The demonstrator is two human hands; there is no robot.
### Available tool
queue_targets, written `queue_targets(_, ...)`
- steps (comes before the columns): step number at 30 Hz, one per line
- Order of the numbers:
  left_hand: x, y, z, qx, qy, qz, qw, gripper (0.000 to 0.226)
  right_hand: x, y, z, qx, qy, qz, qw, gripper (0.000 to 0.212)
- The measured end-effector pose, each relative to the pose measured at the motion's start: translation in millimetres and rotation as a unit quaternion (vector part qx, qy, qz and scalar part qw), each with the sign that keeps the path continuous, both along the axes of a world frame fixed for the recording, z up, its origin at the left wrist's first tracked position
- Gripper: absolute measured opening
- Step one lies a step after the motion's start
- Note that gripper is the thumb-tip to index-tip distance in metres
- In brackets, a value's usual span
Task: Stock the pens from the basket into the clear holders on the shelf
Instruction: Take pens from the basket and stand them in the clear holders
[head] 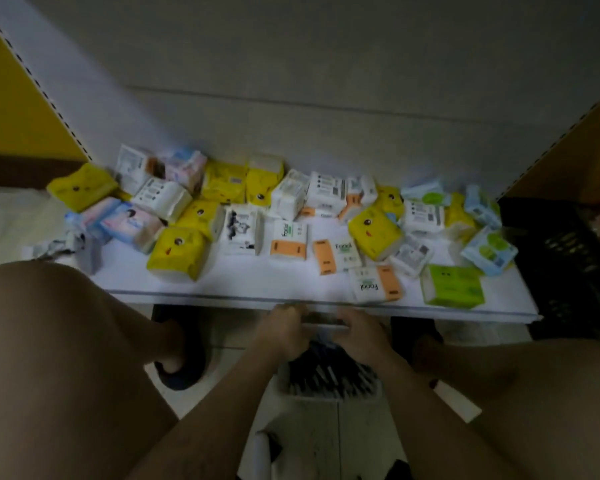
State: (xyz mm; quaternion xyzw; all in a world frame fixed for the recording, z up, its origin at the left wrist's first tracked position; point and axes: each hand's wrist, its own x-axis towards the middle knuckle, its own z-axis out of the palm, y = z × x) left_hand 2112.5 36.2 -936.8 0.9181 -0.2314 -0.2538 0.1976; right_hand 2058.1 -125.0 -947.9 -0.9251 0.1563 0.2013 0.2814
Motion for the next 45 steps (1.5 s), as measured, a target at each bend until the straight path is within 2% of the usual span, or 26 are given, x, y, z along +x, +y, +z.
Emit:
queue_targets(1,-1.8,-1.6,-7.0,0.007,0.026,0.003,1.000,0.024,-0.7,1.9,-8.1,0.008,0.023,0.002,1.000,0.030)
queue_targets(4,-3.3,-2.1,-33.7,0.038,0.078,0.020,0.996,0.035,-1.8,3.0,-23.9,0.008,0.066,0.019,0.998,0.009)
queue_targets(5,-3.7,-0.7,-42.5,0.046,0.093,0.018,0.994,0.035,-3.6,1.8,-30.0,0.018,0.075,0.013,0.997,0.009)
queue_targets(8,-4.7,4.6,-66.7,0.076,0.153,0.020,0.985,0.031,-13.1,-2.7,-52.5,0.042,0.137,0.011,0.990,0.026)
queue_targets(11,-6.0,4.0,-87.4,0.086,0.199,0.033,0.976,0.028,-20.2,-2.3,-68.4,0.046,0.187,0.006,0.981,0.018)
queue_targets(13,-7.9,-1.1,-102.8,0.079,0.226,0.042,0.970,0.028,-21.3,-6.4,-73.2,0.045,0.202,-0.004,0.978,0.019)
queue_targets(19,-18.7,-14.9,-133.0,0.069,0.296,0.064,0.951,0.032,-18.1,-36.9,-87.8,0.048,0.221,-0.059,0.972,0.040)
queue_targets(22,-26.0,-20.1,-145.6,0.054,0.330,0.104,0.937,0.032,-16.9,-34.4,-94.6,0.044,0.217,-0.068,0.973,0.039)
queue_targets(27,-31.1,-31.0,-153.8,0.049,0.326,0.123,0.936,0.042,-26.8,-12.8,-102.9,0.076,0.220,-0.089,0.968,0.024)
queue_targets(30,-30.5,-31.5,-161.1,0.022,0.372,0.148,0.916,0.043,-28.7,-4.6,-113.9,0.092,0.220,-0.086,0.968,0.031)
queue_targets(34,-27.7,-28.6,-166.4,0.003,0.326,0.204,0.923,0.034,-20.0,1.4,-115.2,0.077,0.217,-0.040,0.972,0.026)
queue_targets(38,-24.1,-22.2,-159.8,0.007,0.259,0.233,0.937,0.014,-15.0,-1.7,-122.0,0.050,0.209,-0.016,0.976,0.034)
queue_targets(41,-21.7,-20.0,-152.9,-0.013,0.267,0.255,0.929,0.009,-20.2,-2.2,-125.3,0.019,0.260,0.036,0.965,0.017)
queue_targets(45,-20.0,-15.6,-145.8,-0.034,0.300,0.240,0.923,0.021,-33.5,3.2,-136.1,-0.063,0.281,0.124,0.950,0.047)
